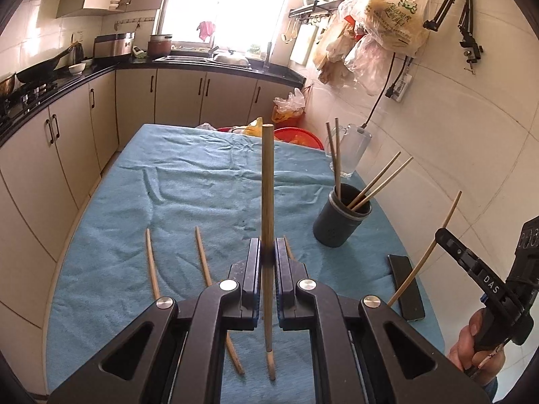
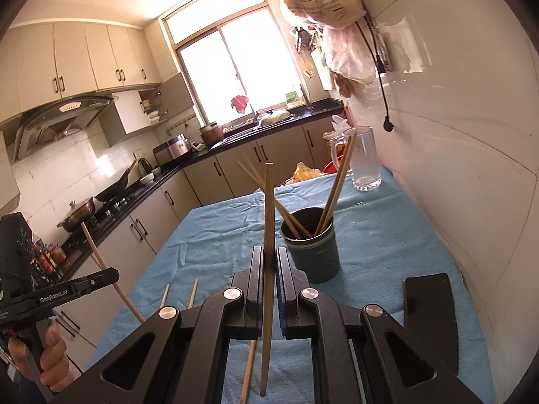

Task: Organize utensils
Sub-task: 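Lift the chopstick upright with the left gripper toward the grey cup, then lower the held chopstick into the grey cup with the left gripper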

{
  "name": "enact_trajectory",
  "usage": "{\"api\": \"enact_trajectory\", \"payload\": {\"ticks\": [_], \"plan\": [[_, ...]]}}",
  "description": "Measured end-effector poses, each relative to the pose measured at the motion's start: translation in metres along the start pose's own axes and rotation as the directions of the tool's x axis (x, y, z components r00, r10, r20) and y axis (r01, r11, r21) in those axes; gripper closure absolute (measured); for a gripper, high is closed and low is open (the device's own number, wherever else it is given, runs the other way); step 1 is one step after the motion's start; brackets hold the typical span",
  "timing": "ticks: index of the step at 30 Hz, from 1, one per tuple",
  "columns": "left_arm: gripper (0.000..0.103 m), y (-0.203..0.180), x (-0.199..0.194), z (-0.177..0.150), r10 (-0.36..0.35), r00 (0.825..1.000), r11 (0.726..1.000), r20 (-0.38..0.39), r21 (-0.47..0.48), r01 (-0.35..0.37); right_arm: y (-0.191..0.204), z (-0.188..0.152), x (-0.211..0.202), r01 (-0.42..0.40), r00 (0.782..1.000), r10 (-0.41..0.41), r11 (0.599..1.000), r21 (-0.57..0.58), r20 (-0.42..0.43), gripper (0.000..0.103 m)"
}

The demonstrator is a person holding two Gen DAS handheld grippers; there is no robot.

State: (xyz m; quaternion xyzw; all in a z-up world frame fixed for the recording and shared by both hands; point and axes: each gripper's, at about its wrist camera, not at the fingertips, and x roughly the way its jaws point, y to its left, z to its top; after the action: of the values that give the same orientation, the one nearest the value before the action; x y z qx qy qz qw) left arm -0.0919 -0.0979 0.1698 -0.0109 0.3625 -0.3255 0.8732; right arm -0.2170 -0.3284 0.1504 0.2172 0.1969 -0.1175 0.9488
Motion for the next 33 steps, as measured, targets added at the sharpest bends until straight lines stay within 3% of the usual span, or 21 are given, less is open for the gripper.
{"api": "enact_trajectory", "payload": {"ticks": [20,33], "plan": [[0.096,-0.051,0.025,0.039,-0.068,0.997,0.996,-0.022,0.048,0.069,-0.038,0.037,-0.024,0.033,0.994,-0.042,0.995,0.09,0.099,0.096],[0.096,-0.106,0.053,0.11,-0.118,0.99,0.989,0.077,0.101,0.11,-0.05,0.095,0.004,0.063,0.986,-0.079,0.992,0.113,0.145,0.096]]}}
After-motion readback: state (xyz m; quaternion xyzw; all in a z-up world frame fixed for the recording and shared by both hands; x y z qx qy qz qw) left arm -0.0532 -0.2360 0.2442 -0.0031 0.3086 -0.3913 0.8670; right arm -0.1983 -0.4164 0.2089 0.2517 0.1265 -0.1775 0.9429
